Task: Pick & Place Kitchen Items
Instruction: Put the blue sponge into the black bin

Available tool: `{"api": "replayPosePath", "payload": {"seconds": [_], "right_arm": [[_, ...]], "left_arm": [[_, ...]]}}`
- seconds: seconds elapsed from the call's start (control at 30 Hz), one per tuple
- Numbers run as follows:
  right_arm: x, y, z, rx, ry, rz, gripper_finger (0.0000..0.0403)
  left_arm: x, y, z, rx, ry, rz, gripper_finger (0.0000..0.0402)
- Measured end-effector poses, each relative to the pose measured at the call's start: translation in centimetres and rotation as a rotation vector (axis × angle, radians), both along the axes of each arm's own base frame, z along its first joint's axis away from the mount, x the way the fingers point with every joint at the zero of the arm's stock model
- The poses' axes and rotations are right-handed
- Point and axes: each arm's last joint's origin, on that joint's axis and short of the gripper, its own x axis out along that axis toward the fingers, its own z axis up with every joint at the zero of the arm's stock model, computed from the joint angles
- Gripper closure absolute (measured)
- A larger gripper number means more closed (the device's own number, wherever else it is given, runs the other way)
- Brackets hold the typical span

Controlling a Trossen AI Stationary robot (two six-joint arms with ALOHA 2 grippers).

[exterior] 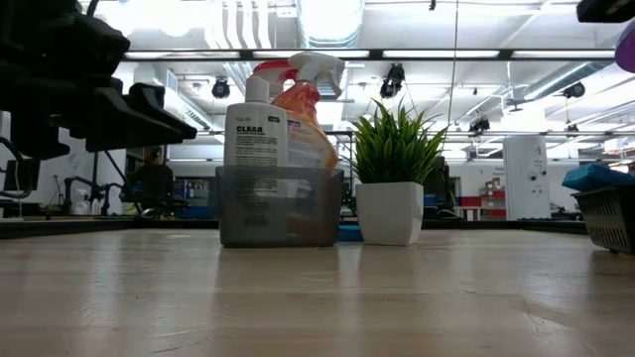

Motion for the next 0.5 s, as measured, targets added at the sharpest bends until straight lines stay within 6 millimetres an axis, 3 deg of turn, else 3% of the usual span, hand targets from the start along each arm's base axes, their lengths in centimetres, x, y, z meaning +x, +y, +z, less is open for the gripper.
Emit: {"api": "replayPosePath", "payload": {"seconds": [0.33,0.5], "right_arm": [[-0.4,-0.3,0.1,0.005,-0.052,0.381,0.0385],[-0.1,-0.2,-2.0,-0.05,0.021,0.441,0.0385]], "left_arm": [[-0.2,0.1,-0.6,-0.07,0.054,0.028,0.0239],[-0.2,0.1,-0.6,-0.077,0.06,0.032,0.0239]]}}
